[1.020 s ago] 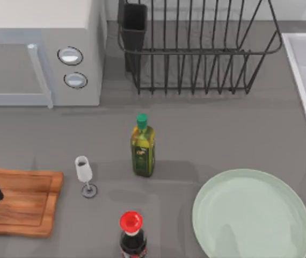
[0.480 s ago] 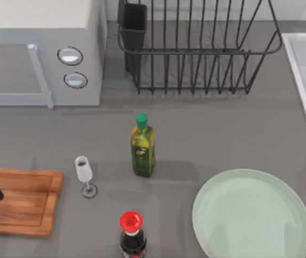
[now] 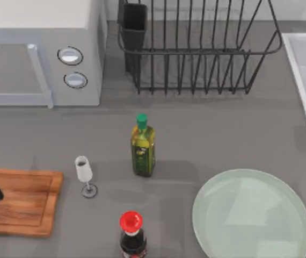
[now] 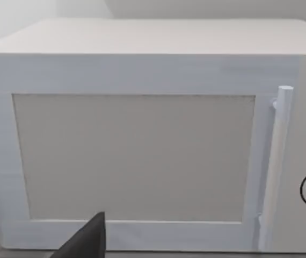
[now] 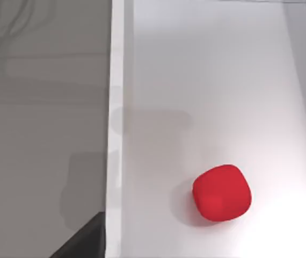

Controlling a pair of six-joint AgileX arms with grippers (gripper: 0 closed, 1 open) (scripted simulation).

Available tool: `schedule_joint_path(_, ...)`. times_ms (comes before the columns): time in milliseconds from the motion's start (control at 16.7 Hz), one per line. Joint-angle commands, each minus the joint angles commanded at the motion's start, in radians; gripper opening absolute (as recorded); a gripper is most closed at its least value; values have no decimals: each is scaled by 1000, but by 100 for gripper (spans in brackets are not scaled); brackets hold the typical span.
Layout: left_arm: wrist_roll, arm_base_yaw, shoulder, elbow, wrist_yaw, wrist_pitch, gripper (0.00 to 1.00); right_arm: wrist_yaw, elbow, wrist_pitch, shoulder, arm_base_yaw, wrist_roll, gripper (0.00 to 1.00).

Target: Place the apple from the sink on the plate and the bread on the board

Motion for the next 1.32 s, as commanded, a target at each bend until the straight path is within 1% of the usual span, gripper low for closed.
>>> schedule_joint_path(360, 0, 0, 0, 0, 0, 0, 100, 1, 472, -302, 627, -56, -50, 100)
schedule_joint_path(540, 0, 0, 0, 0, 0, 0, 100, 1, 663, -425, 866, -78, -71, 100)
schedule_joint_path(720, 0, 0, 0, 0, 0, 0, 100, 1, 811, -519, 1052, -96, -87, 100)
schedule_joint_path(960, 0, 0, 0, 0, 0, 0, 100, 2, 905, -580, 1168, -107, -97, 100)
schedule_joint_path(1320, 0, 0, 0, 0, 0, 0, 100, 2, 904, -576, 1172, -102, -96, 100)
